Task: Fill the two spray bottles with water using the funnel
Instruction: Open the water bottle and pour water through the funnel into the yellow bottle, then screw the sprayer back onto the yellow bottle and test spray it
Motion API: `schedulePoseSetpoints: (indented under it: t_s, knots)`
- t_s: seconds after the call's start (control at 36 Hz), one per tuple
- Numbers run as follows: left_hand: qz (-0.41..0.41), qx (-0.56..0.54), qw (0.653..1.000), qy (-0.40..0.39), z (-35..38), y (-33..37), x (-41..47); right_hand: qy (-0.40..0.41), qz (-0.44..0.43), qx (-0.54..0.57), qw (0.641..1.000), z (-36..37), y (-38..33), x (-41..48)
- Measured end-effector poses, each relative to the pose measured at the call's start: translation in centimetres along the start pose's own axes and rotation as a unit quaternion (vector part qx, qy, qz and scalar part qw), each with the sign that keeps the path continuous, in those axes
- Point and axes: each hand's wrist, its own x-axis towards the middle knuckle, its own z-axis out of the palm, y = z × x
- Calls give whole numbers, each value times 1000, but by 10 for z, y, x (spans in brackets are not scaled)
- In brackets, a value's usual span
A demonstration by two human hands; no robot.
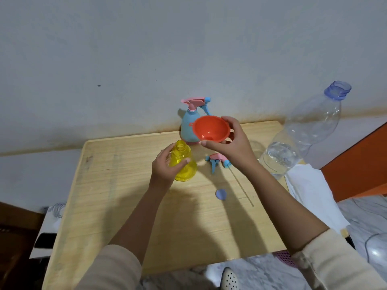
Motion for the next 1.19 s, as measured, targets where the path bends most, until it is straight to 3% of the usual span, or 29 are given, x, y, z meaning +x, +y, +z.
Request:
schedulePoseSetpoints:
  t_s: [0.22, 0.33, 0.64, 0.78, 0.89, 1.0, 1.11, 1.19]
  knots:
    - [5, 20, 1000, 21, -4, -6, -3, -51, 119, -156, 979, -28, 71, -27]
    - [8, 44, 998, 31, -4, -9, -5, -69, 159, -153, 973, -24, 96, -40]
    - [-9, 46, 998, 31, -6, -5, -10, -94, 170, -116, 974, -6, 113, -43]
    - [-3, 45, 999, 27, -6, -5, -11, -94, 135, -108, 980, -7, 108, -43]
    - [0, 52, 998, 30, -5, -3, -11, -8, 81, -118, 990, -12, 104, -36]
    - [-3, 40, 999, 31, -4, -7, -11, 49, 128, -156, 978, -18, 114, -7]
    - [-3, 19, 999, 46, -2, -11, -13, -5, 204, -231, 951, -17, 128, 23]
    - [-1, 17, 999, 51, 0, -14, -13, -15, 204, -234, 950, -11, 136, 35]
